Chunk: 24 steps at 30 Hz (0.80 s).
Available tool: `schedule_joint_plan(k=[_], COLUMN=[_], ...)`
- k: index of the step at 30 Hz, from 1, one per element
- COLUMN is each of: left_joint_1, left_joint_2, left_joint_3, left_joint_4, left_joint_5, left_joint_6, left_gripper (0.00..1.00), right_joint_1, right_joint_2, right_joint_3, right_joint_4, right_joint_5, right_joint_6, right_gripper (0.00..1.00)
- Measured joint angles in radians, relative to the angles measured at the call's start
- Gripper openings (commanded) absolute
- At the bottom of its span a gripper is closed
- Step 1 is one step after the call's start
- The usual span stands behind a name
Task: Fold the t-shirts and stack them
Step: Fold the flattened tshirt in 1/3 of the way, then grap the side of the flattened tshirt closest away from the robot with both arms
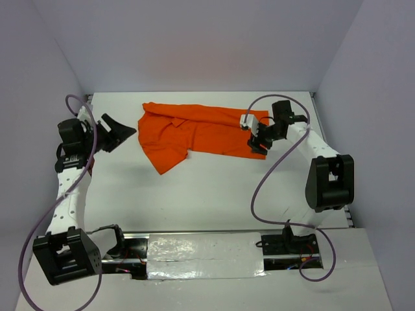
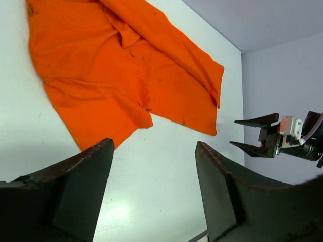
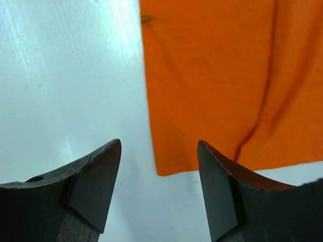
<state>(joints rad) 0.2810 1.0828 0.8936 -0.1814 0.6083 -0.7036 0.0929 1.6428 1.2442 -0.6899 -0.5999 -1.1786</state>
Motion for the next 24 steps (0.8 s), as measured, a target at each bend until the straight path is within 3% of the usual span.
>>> schedule_joint_plan(k=[2, 7, 12, 14, 16, 17, 24], left_joint_1=[0.0, 0.0, -0.044, -0.092, -0.135, -0.153, -0.192], left_joint_2=[-0.009, -0.041, 0.004, 0.064, 0.132, 0.17, 0.442], left_joint_3=[0.0, -0.034, -0.047, -0.03, -0.013, 0.002, 0.205], left_joint_4=[-0.031, -0.092, -0.18, -0.228, -0.264, -0.286, -0.362], left_joint_5=[-0.005, -0.041, -0.102, -0.142, -0.18, -0.198, -0.327], left_joint_6=[0.015, 0.023, 0.023, 0.024, 0.027, 0.031, 0.051], left_gripper=[1.0, 0.96, 0.89, 0.78, 0.74, 0.7, 0.48], right_joint_1=[0.006, 0.011, 0.011, 0.011, 0.011, 0.009, -0.006], right_joint_2=[0.0, 0.0, 0.0, 0.001, 0.005, 0.009, 0.046], right_joint_3=[-0.02, -0.042, -0.076, -0.089, -0.092, -0.092, -0.084], right_joint_4=[-0.006, 0.004, 0.012, 0.016, 0.016, 0.016, 0.014], right_joint_5=[0.006, 0.04, 0.086, 0.105, 0.119, 0.122, 0.133], right_joint_6=[0.002, 0.015, 0.017, 0.013, 0.01, 0.006, -0.002], right_gripper=[0.73, 0.77, 0.81, 0.82, 0.89, 1.0, 0.99])
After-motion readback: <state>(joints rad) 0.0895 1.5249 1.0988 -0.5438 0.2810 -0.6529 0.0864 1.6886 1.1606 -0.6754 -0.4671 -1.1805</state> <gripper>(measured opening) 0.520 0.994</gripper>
